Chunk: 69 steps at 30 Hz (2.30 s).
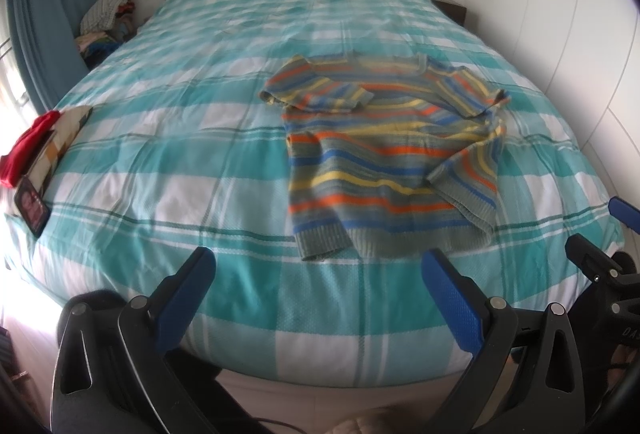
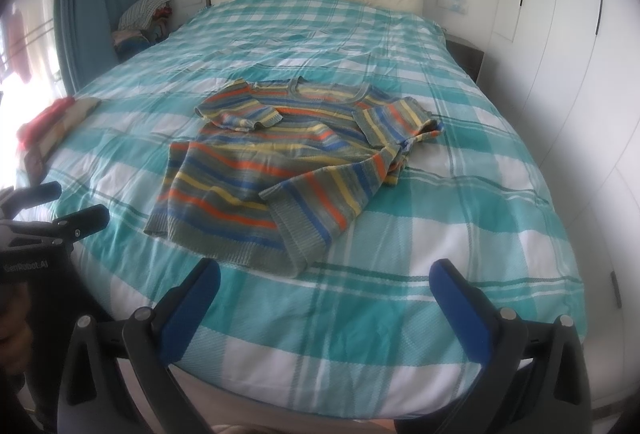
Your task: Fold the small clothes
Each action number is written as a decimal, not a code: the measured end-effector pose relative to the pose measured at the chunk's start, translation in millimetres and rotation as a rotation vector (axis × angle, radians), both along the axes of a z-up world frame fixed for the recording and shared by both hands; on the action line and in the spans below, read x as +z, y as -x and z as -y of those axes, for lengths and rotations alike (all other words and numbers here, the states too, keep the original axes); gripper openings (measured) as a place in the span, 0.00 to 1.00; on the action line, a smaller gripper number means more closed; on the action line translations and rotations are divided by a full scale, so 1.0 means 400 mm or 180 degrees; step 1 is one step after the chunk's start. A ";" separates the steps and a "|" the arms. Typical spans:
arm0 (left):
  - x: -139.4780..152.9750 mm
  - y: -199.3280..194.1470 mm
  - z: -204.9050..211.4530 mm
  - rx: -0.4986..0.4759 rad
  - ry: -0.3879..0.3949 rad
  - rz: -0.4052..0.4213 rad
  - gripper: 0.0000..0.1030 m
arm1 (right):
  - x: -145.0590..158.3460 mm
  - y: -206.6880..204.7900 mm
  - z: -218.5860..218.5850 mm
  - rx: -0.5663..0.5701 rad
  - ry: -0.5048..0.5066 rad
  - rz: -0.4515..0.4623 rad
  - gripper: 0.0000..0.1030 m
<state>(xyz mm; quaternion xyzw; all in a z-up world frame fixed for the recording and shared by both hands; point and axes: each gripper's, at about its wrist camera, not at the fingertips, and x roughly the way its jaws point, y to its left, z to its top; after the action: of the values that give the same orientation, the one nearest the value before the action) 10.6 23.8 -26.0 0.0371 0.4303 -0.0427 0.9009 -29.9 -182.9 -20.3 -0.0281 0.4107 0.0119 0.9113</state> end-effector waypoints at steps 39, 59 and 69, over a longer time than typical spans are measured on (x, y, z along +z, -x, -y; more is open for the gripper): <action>-0.208 -0.186 -0.117 -0.0244 0.0470 -0.0577 0.99 | -0.161 -0.203 0.023 0.0276 -0.0070 -0.0304 1.00; -0.150 -0.076 -0.149 -0.0697 0.0613 -0.0797 0.03 | -0.184 -0.041 0.309 -0.0203 -0.1186 -0.0688 0.08; -0.222 -0.123 -0.133 -0.0405 0.0467 -0.0846 0.16 | -0.157 -0.101 0.229 0.0146 -0.1362 -0.0307 0.82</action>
<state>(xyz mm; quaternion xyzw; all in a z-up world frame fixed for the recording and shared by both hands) 59.9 77.1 -115.0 -0.0076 0.5382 -0.1356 0.8318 10.6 -274.4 -83.0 0.1572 0.4412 0.1209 0.8752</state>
